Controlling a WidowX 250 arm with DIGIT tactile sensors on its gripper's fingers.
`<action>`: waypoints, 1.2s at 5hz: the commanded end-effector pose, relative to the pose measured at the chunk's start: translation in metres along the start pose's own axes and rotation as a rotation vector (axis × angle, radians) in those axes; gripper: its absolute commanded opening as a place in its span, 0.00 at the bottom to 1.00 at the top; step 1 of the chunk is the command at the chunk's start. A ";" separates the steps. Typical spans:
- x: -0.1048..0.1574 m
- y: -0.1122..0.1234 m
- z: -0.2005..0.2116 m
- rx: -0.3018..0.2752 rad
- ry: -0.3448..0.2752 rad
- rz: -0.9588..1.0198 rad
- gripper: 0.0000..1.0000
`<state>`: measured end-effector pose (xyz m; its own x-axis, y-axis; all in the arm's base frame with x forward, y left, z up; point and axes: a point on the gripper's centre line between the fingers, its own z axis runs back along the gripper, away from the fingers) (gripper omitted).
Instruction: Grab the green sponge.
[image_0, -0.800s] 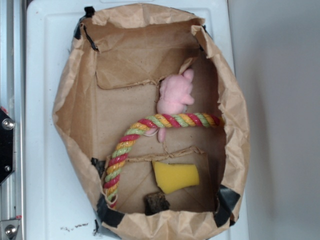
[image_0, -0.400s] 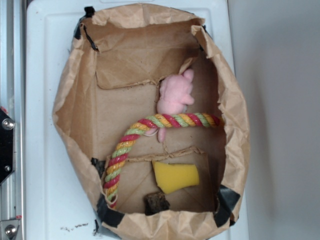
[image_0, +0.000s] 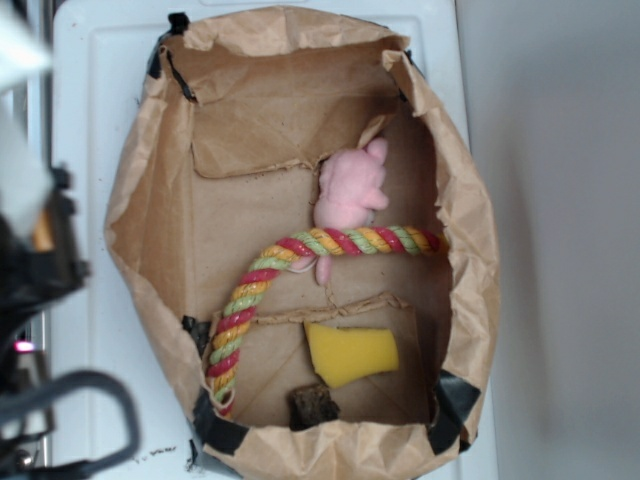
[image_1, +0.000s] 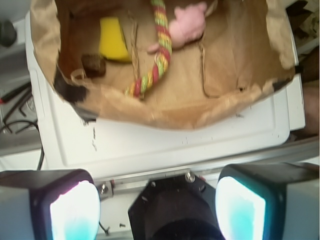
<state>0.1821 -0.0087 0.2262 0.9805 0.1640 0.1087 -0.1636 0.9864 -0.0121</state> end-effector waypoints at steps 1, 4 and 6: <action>0.047 0.001 -0.018 0.037 -0.040 0.045 1.00; 0.100 -0.008 -0.088 0.033 -0.041 0.035 1.00; 0.112 -0.025 -0.127 0.001 -0.098 -0.132 1.00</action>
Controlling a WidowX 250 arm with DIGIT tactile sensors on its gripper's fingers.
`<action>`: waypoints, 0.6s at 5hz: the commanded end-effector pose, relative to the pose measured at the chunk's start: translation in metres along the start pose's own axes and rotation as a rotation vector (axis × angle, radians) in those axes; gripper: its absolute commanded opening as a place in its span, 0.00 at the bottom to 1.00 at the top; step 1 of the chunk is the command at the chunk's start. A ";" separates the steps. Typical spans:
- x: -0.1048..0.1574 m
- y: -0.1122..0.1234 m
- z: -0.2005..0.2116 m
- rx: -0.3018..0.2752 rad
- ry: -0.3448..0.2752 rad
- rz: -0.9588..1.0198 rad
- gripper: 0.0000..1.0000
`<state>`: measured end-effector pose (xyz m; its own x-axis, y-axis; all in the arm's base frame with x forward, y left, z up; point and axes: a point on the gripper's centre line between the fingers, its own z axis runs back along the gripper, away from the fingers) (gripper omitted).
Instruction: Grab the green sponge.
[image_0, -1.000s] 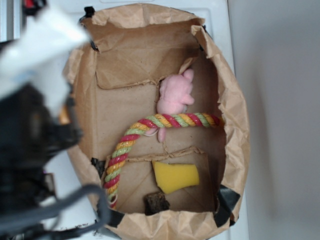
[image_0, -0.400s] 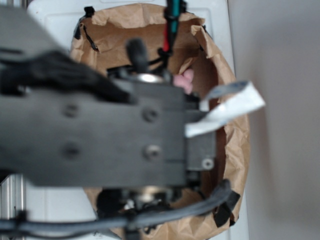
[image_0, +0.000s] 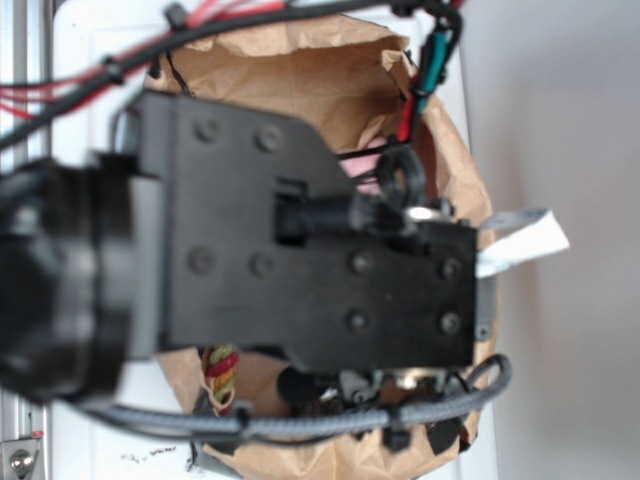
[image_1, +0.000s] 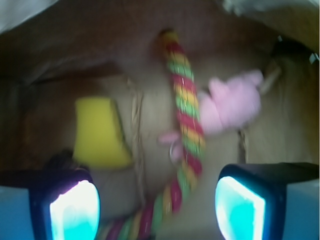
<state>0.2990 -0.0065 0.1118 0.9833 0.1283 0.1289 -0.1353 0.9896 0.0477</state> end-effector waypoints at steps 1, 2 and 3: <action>0.007 -0.025 -0.006 -0.137 -0.111 -0.152 1.00; 0.005 -0.039 -0.006 -0.202 -0.115 -0.180 1.00; 0.000 -0.044 -0.001 -0.266 -0.106 -0.202 1.00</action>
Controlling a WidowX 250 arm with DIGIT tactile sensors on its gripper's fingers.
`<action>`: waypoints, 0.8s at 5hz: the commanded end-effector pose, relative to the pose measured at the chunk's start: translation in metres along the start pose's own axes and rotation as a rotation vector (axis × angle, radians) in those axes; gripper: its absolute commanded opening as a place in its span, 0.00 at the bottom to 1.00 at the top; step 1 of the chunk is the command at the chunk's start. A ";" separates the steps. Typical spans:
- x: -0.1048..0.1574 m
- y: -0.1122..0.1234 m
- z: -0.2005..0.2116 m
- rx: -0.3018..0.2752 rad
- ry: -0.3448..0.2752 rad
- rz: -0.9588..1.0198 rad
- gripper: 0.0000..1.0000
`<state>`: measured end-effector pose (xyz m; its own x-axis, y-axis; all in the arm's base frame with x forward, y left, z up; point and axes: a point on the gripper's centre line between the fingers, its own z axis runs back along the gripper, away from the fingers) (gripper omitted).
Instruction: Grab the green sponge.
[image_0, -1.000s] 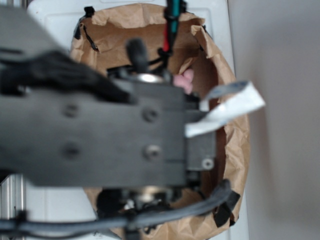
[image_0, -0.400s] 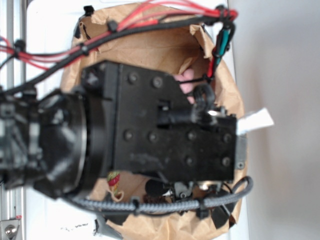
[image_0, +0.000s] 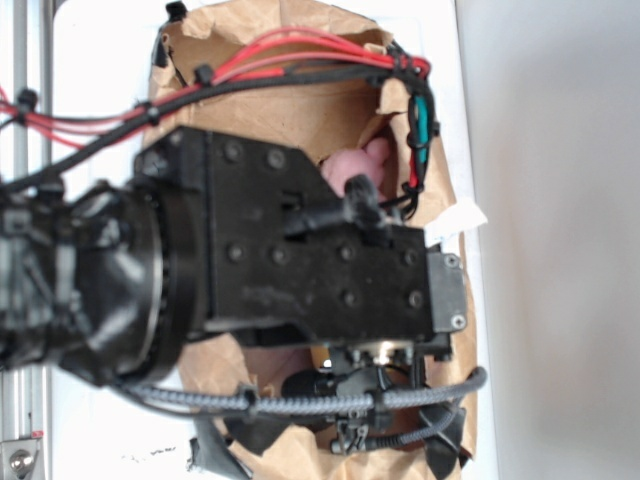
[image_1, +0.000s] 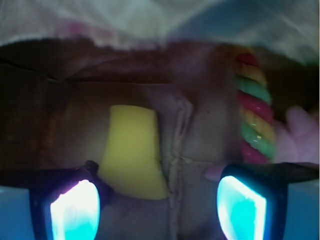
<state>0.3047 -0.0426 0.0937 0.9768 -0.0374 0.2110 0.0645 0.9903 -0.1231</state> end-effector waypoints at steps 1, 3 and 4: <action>0.001 -0.009 0.015 -0.087 -0.031 -0.018 1.00; 0.005 -0.005 0.010 -0.076 -0.009 0.020 1.00; 0.005 -0.005 0.010 -0.076 -0.009 0.020 1.00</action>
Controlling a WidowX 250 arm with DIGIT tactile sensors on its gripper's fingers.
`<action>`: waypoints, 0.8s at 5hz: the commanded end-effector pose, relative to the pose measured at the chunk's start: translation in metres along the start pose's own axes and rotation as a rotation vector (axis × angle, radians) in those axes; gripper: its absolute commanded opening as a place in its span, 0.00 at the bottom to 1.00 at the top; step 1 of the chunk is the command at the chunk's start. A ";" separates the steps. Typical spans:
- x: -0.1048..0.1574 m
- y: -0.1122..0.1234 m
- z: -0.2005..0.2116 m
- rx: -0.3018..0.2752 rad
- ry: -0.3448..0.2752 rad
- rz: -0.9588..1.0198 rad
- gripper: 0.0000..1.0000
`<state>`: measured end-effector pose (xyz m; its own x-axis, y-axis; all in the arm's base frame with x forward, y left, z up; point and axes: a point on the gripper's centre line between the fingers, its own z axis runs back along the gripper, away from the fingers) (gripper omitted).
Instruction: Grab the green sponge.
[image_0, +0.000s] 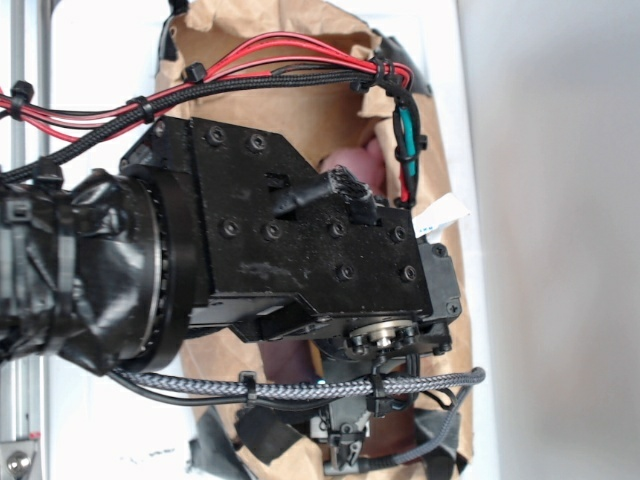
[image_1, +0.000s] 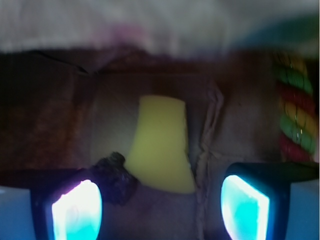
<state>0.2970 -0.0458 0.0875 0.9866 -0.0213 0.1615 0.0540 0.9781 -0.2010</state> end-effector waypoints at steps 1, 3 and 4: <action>0.013 -0.003 0.015 -0.001 -0.055 -0.007 1.00; 0.004 0.000 0.003 -0.013 -0.090 -0.053 1.00; -0.007 0.002 0.001 0.008 -0.085 -0.079 1.00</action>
<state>0.2840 -0.0444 0.0646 0.9803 -0.0682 0.1851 0.1042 0.9758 -0.1924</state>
